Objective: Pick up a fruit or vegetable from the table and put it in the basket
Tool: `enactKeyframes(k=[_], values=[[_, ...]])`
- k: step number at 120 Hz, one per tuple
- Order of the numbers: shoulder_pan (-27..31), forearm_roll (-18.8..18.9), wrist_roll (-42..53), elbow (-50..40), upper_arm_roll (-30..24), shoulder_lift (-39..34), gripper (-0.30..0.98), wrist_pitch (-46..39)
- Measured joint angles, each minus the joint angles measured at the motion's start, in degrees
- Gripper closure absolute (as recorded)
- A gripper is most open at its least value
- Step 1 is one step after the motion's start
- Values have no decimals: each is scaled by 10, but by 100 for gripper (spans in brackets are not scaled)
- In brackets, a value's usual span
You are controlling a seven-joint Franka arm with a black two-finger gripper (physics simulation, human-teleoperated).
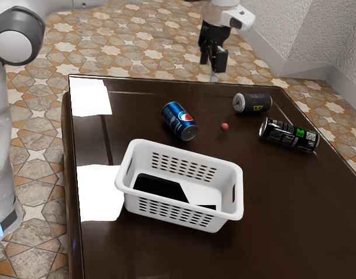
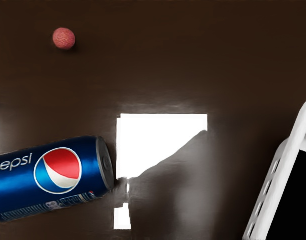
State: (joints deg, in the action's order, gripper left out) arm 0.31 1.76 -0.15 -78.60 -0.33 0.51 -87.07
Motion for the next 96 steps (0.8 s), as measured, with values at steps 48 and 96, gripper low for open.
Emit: enactKeyframes(k=[48, 96], values=[[53, 2, -3, 131, -26, 28, 0, 38], [135, -2, -2, 138, -14, 249, 0, -101]])
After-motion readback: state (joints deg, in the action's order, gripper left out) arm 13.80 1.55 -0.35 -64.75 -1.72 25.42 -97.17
